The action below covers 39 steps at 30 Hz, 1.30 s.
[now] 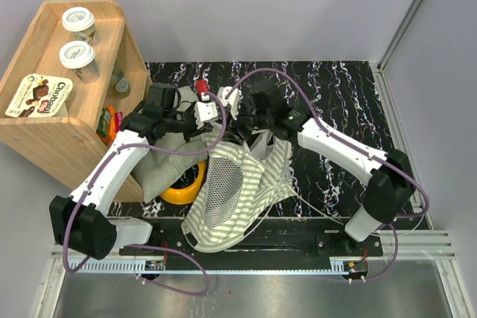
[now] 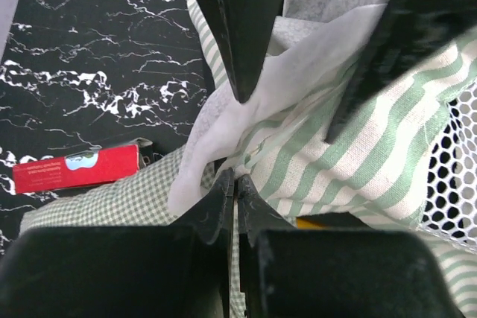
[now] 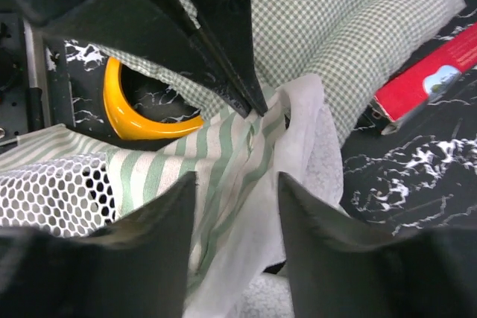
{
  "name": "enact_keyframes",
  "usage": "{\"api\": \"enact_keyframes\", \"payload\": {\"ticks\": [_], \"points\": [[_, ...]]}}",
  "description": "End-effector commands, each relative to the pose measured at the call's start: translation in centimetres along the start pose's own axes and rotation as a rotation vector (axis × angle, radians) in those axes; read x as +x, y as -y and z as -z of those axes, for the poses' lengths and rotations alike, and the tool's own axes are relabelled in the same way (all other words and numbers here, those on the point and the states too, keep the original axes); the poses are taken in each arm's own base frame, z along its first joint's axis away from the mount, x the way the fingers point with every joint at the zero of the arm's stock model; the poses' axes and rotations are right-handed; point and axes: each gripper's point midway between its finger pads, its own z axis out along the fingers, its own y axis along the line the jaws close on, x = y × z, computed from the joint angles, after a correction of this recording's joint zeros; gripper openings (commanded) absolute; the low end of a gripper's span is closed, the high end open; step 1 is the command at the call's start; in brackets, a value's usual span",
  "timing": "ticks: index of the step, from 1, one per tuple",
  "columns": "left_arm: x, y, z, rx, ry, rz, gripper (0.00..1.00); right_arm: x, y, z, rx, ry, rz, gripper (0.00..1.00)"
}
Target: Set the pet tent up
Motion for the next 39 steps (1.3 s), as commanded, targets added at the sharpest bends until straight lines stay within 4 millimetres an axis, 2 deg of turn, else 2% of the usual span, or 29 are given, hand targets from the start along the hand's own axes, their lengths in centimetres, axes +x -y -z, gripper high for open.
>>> {"api": "enact_keyframes", "payload": {"ticks": [1,6,9,11,13,15,18,21,24,31,33,35,39], "points": [[-2.0,2.0,-0.6,0.077,0.071,0.001,0.0,-4.4,0.1,3.1,0.102,0.121,0.084,0.59],[-2.2,1.9,-0.4,0.07,0.073,-0.007,0.0,-4.9,-1.8,6.8,0.101,0.085,0.013,0.7],[-2.5,2.0,-0.1,0.071,0.075,-0.019,0.0,-4.0,-3.5,9.5,0.103,0.046,-0.074,0.72],[-2.7,2.0,0.0,0.075,0.077,-0.03,0.0,-2.5,-4.4,11.5,0.137,0.001,-0.171,0.71],[-2.7,2.3,0.2,0.093,0.076,-0.046,0.0,0.0,-5.6,13.2,0.165,-0.088,-0.257,0.7],[-3.0,2.5,0.4,0.106,0.078,-0.065,0.0,2.4,-6.9,14.6,0.171,-0.178,-0.33,0.7],[-3.1,2.4,0.6,0.109,0.073,-0.071,0.0,4.8,-8.7,16.0,0.15,-0.288,-0.415,0.69],[-3.1,2.4,0.5,0.11,0.073,-0.073,0.0,5.9,-9.9,16.0,0.092,-0.337,-0.441,0.69],[-3.2,2.6,0.7,0.112,0.078,-0.072,0.0,8.1,-9.5,15.1,0.103,-0.412,-0.449,0.68],[-3.1,2.9,1.0,0.112,0.072,-0.078,0.0,10.4,-9.1,13.4,0.073,-0.491,-0.435,0.55],[-3.3,3.1,1.0,0.122,0.074,-0.08,0.0,10.4,-9.4,12.8,0.042,-0.47,-0.432,0.45],[-3.4,3.4,1.0,0.137,0.076,-0.086,0.0,9.7,-9.7,12.3,0.012,-0.431,-0.427,0.3],[-3.8,5.5,0.9,0.213,0.072,-0.149,0.0,7.9,-9.1,11.9,-0.003,-0.397,-0.395,0.05]]}}
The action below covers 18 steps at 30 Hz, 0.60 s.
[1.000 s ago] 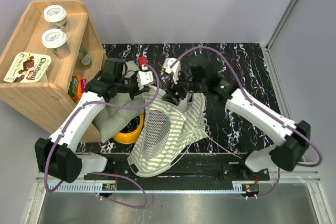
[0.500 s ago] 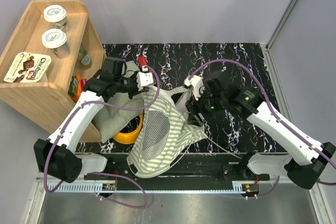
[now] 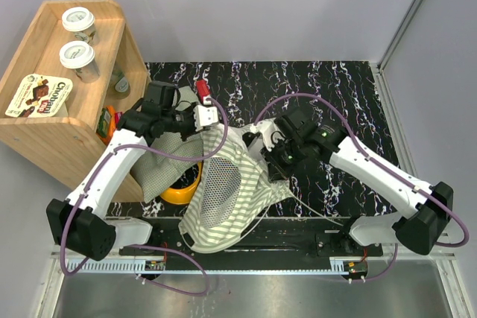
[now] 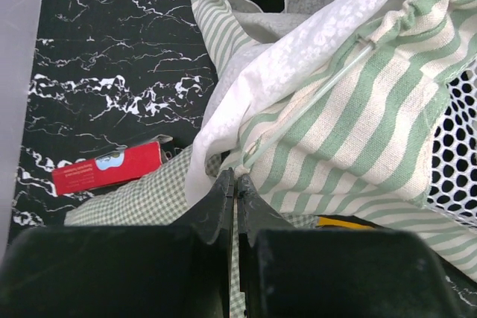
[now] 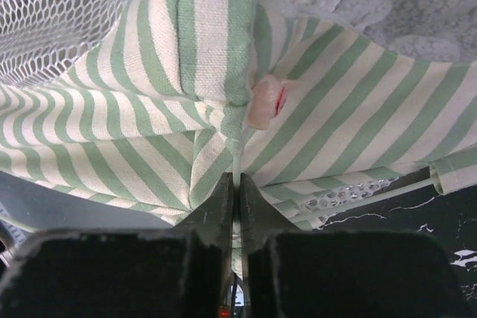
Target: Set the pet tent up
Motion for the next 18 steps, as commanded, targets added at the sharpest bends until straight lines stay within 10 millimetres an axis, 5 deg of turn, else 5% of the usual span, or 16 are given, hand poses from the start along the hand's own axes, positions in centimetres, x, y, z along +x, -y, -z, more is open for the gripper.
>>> {"api": "enact_keyframes", "payload": {"ticks": [1,18], "points": [[-4.1,5.5,-0.1,0.208,0.112,-0.056,0.0,-3.2,-1.0,0.7,-0.048,0.083,0.078,0.0],[-7.8,8.0,-1.1,0.314,0.173,-0.128,0.02,-8.2,-2.0,2.6,-0.086,0.104,0.185,0.0]]}}
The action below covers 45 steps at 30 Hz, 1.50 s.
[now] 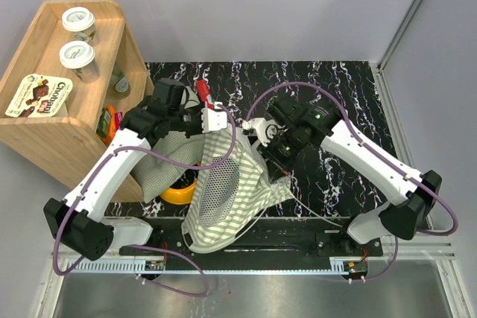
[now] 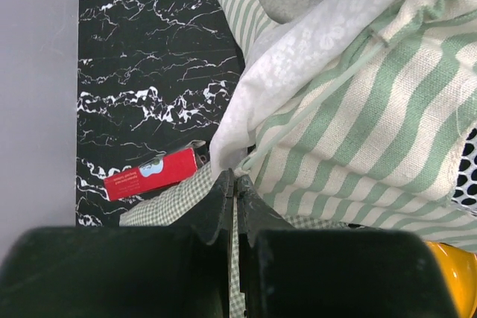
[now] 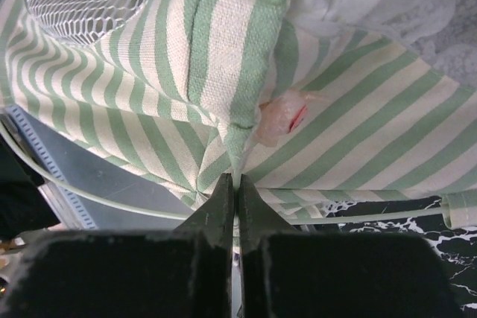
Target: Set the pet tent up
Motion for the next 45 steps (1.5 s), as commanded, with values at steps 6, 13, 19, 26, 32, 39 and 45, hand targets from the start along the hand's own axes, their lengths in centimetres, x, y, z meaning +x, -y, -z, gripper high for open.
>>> {"api": "enact_keyframes", "payload": {"ticks": [6,13,19,26,32,39,45], "points": [[-8.5,7.8,-0.4,0.348,0.291,0.038,0.02,-8.3,0.4,1.6,0.032,0.228,0.186,0.0],[-10.6,8.8,0.9,0.385,0.329,0.037,0.05,-8.3,1.7,1.0,0.081,0.19,0.167,0.0],[-12.1,9.6,2.0,0.414,0.345,0.03,0.06,-9.2,2.3,1.5,0.125,0.218,0.167,0.0],[-12.8,11.3,1.3,0.46,0.325,0.002,0.06,-11.1,2.5,2.3,0.156,0.26,0.175,0.0],[-13.3,12.4,1.0,0.498,0.334,-0.007,0.07,-12.6,2.3,3.4,0.172,0.316,0.188,0.0],[-14.7,13.5,2.8,0.55,0.376,-0.012,0.09,-13.1,3.2,3.5,0.208,0.323,0.197,0.0],[-14.5,14.0,3.8,0.551,0.366,-0.008,0.09,-12.5,3.9,3.3,0.206,0.336,0.186,0.0]]}}
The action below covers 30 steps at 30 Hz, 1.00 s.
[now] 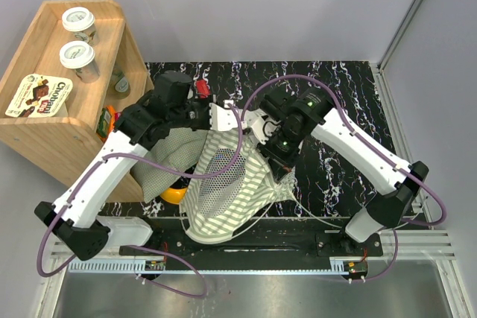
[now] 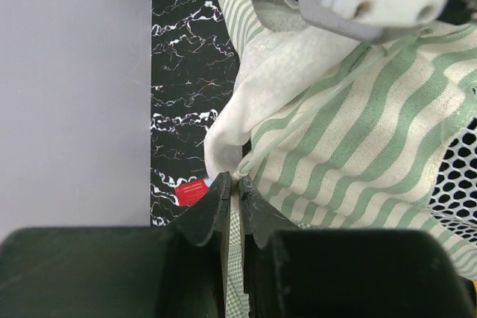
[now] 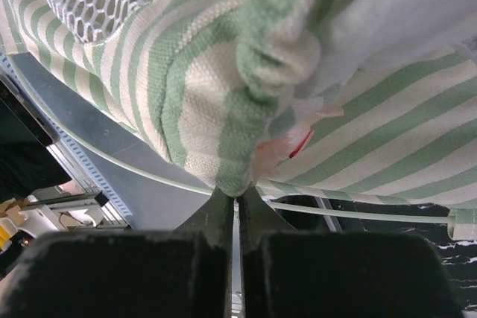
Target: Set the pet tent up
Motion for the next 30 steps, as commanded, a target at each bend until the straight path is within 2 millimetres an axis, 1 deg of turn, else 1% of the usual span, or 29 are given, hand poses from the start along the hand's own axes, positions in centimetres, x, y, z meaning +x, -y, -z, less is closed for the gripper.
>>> {"api": "enact_keyframes", "payload": {"ticks": [1,4,6,7,9,10,11,14,15,17,19,22,24,26,28,30], "points": [[-9.6,14.2,3.0,0.609,0.41,0.159,0.08,-12.8,4.7,2.8,0.203,0.513,0.186,0.0],[-10.7,14.2,3.6,0.633,0.461,0.173,0.06,-13.0,5.0,2.5,0.199,0.519,0.185,0.0],[-11.4,13.6,3.6,0.622,0.481,0.2,0.0,-13.4,5.0,2.5,0.196,0.53,0.186,0.0],[-11.6,13.2,3.3,0.61,0.479,0.215,0.0,-13.8,5.0,2.6,0.197,0.545,0.19,0.0],[-10.9,12.9,2.5,0.585,0.438,0.234,0.0,-14.0,5.3,2.9,0.211,0.558,0.188,0.0],[-10.1,12.7,1.9,0.555,0.403,0.242,0.0,-13.9,5.4,3.1,0.226,0.567,0.193,0.01],[-9.2,12.5,1.4,0.523,0.362,0.259,0.0,-13.7,5.4,3.6,0.247,0.583,0.199,0.07],[-5.5,11.0,-0.5,0.38,0.22,0.323,0.0,-12.4,5.2,5.4,0.301,0.652,0.221,0.28],[-4.5,10.6,-0.9,0.348,0.193,0.34,0.0,-12.0,5.1,5.8,0.313,0.678,0.223,0.34],[-3.1,10.2,-1.6,0.3,0.146,0.347,0.0,-11.4,5.0,6.6,0.338,0.724,0.222,0.44],[-2.4,10.1,-2.0,0.282,0.121,0.345,0.0,-10.8,5.0,7.2,0.358,0.745,0.224,0.47],[-2.4,10.0,-2.2,0.282,0.12,0.355,0.0,-10.4,4.9,7.4,0.365,0.744,0.221,0.53],[-2.5,9.9,-2.2,0.28,0.125,0.356,0.0,-10.4,4.7,7.9,0.366,0.758,0.228,0.55],[-2.6,9.8,-2.2,0.275,0.128,0.357,0.0,-11.2,4.2,9.0,0.362,0.818,0.222,0.54],[-2.7,9.6,-2.1,0.27,0.129,0.36,0.0,-12.4,3.5,9.6,0.328,0.884,0.189,0.5],[-2.7,9.7,-2.2,0.271,0.127,0.36,0.0,-13.5,2.6,9.5,0.26,0.921,0.164,0.47]]}}
